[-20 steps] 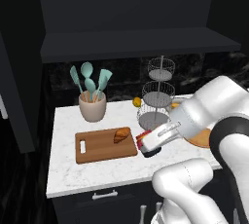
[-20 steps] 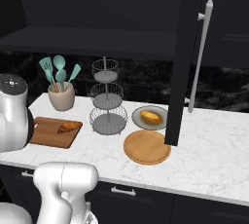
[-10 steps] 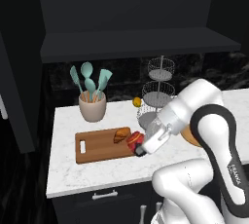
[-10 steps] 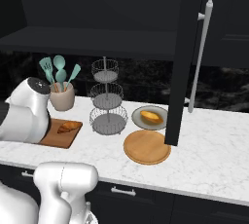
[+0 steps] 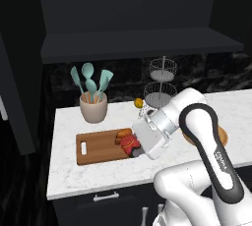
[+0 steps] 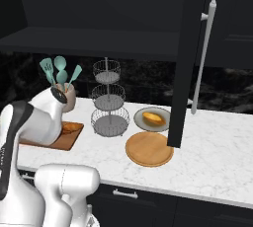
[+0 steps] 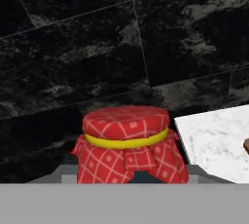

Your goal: From the different types of pastries on the counter, select a croissant and place it on the cutting board. Then retrieve a jar of jam from the cabinet and place it alongside the croissant on the cutting board.

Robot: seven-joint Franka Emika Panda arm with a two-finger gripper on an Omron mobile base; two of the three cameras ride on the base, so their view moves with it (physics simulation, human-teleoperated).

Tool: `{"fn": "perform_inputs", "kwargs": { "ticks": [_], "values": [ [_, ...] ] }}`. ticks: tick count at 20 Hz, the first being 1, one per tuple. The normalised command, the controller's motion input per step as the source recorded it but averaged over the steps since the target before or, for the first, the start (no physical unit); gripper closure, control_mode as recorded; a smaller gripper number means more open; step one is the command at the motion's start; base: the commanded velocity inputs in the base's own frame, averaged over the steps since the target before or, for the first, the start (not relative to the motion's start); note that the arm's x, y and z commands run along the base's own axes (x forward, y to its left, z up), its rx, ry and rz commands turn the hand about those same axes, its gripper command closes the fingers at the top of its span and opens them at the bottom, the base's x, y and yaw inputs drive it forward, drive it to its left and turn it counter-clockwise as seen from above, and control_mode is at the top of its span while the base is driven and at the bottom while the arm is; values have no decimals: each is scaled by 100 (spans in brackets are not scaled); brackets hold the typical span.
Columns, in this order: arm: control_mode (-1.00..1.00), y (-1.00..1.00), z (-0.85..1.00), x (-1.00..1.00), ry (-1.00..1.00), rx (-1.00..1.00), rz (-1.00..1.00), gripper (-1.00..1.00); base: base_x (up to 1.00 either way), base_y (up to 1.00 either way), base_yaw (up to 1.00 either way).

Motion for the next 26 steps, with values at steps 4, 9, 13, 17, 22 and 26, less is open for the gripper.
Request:
{"fn": "perform_inputs", "kwargs": {
  "ticks": [4, 9, 13, 17, 22, 26],
  "values": [
    [-100, 5, -50, 21, -28, 33, 16, 100, 0, 0, 0],
    [-100, 0, -47, 14, -20, 31, 10, 100, 0, 0, 0],
    [-100, 6, -3, 0, 0, 6, 0, 100, 0, 0, 0],
    [-100, 31, -8, 11, 0, 6, -37, 100, 0, 0, 0],
    [-100, 18, -39, 25, -1, 6, -58, 100, 0, 0, 0],
    [-100, 18, -63, 23, -1, 7, -56, 100, 0, 0, 0]
  ]
}}
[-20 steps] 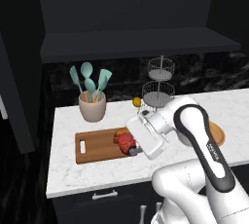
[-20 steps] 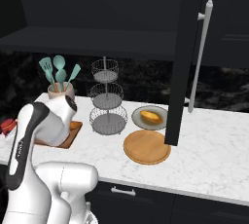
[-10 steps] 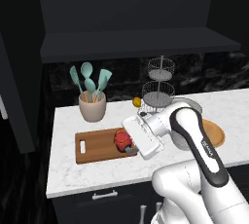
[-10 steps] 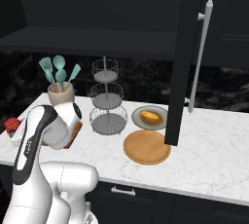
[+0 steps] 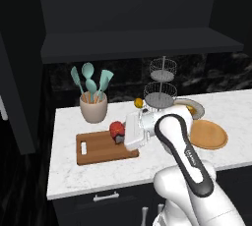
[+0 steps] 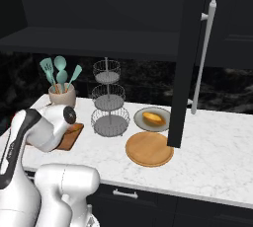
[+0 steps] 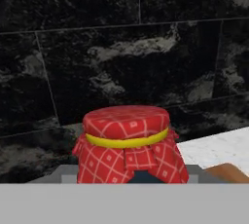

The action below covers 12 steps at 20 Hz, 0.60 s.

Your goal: From the different types of pastries on the counter, select a croissant and place it on the cutting board. Then retrieve a jar of jam from the cabinet and place it alongside the croissant on the cutting board.

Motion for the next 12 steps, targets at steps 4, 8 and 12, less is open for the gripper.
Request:
{"fn": "perform_inputs", "kwargs": {
  "ticks": [4, 8, 12],
  "values": [
    [-100, 22, -80, 29, -2, 8, -50, 100, 0, 0, 0],
    [-100, 8, -88, 31, -3, 8, -48, 100, 0, 0, 0],
    [-100, 0, -96, 33, -3, 7, -44, 100, 0, 0, 0]
  ]
}}
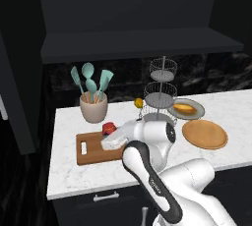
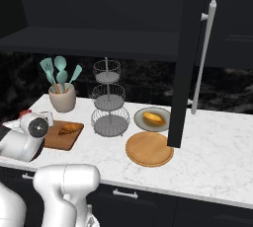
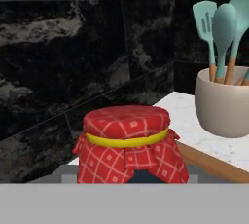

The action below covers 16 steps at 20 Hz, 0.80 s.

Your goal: From the different types of pastries on the counter, select a croissant and place it on the cutting board. Then retrieve a jar of jam from the cabinet and place it alongside the croissant on the cutting board.

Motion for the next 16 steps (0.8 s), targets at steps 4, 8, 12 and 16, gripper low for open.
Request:
{"fn": "perform_inputs", "kwargs": {
  "ticks": [4, 8, 12, 16],
  "values": [
    [-100, 3, -51, 33, -1, 2, -23, 100, 0, 0, 0],
    [-100, 1, -6, 3, -1, 0, 0, 100, 0, 0, 0],
    [-100, -11, -23, 30, -5, 6, 0, 100, 0, 0, 0],
    [-100, -31, 0, 31, -1, 9, 0, 100, 0, 0, 0]
  ]
}}
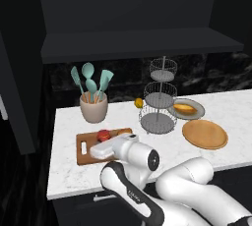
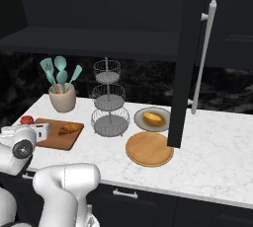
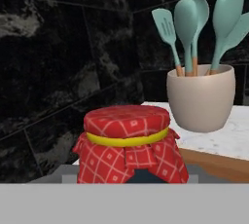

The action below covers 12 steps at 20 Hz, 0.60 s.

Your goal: From the different types of pastries on the counter, select a croissant and place it on the cutting board. Then retrieve a jar of jam from the cabinet and place it alongside the croissant on the cutting board.

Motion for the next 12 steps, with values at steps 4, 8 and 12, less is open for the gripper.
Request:
{"fn": "perform_inputs", "kwargs": {
  "ticks": [4, 8, 12],
  "values": [
    [-100, -41, 0, 34, 0, 4, 0, 100, 0, 0, 0],
    [-100, -44, -1, 30, 0, 3, 0, 100, 0, 0, 0],
    [-100, -5, 0, 0, 0, 0, 0, 100, 0, 0, 0]
  ]
}}
